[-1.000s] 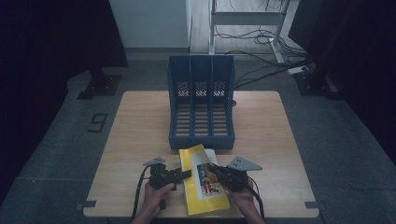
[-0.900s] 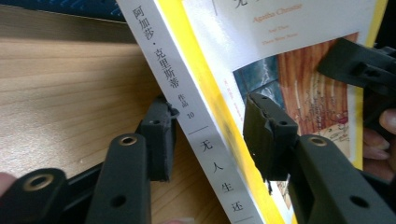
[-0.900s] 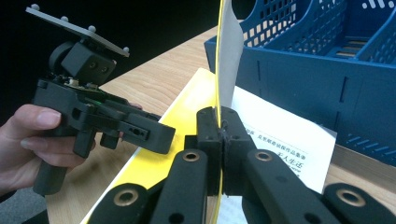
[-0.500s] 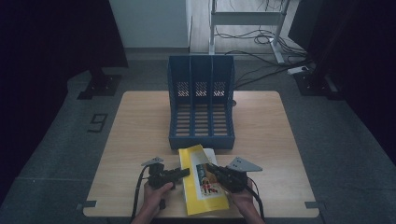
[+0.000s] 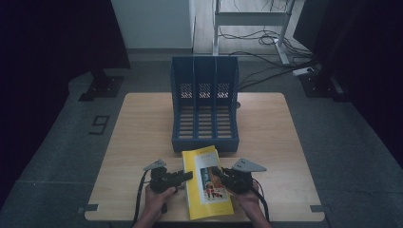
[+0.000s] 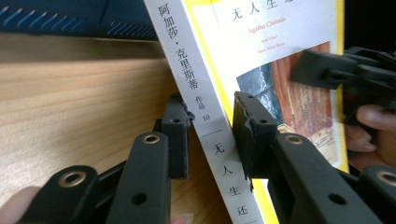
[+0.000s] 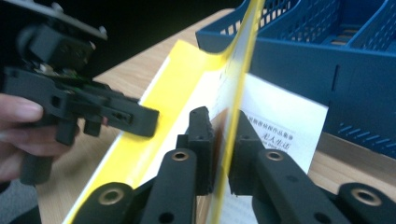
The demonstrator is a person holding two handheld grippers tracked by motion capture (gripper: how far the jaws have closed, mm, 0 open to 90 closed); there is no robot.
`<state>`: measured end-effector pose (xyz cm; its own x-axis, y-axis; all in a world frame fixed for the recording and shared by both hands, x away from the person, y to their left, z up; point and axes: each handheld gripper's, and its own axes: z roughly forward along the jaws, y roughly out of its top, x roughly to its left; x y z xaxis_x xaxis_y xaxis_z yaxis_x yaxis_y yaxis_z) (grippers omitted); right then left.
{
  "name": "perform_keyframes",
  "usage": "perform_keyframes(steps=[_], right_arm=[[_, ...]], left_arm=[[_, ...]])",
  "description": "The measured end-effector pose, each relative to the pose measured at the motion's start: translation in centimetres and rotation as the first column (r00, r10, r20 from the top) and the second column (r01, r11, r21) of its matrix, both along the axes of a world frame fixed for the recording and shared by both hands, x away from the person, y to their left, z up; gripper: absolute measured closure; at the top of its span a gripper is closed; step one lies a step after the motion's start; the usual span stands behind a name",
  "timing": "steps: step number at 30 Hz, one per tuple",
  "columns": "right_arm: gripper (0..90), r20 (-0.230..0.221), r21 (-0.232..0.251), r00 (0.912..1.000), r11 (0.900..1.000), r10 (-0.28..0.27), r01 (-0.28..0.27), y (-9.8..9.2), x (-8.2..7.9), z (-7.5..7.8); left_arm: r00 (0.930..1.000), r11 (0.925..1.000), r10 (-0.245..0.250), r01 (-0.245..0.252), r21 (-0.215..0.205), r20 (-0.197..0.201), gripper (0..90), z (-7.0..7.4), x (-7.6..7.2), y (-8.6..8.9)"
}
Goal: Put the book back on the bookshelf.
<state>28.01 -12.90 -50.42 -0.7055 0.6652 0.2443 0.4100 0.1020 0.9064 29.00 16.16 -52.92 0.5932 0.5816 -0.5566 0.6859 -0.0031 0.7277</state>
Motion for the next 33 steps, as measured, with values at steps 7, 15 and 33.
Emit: perform_keyframes(steps=[7, 15, 33], right_arm=[[67.1, 0.005, -0.083, 0.9999, 0.996, -0.017, 0.017, 0.1, 0.2, -0.2], [50.9, -0.024, -0.094, 0.9966, 0.993, -0.079, 0.077, -1.1, 0.7, -0.4], [42.1, -0.164, -0.116, 0.9851, 0.993, -0.052, 0.033, -0.9, 1.5, -1.9]], left_arm=[[0.9996, 0.9999, -0.006, 0.005, 0.012, 0.028, 68.0, 0.4, -0.3, -0.1], [0.9991, 1.0000, 0.004, -0.003, -0.009, 0.042, 70.1, 0.8, -0.3, 0.7], [0.9970, 1.0000, 0.001, 0.000, -0.006, 0.078, 71.4, 1.3, -0.5, 0.9]])
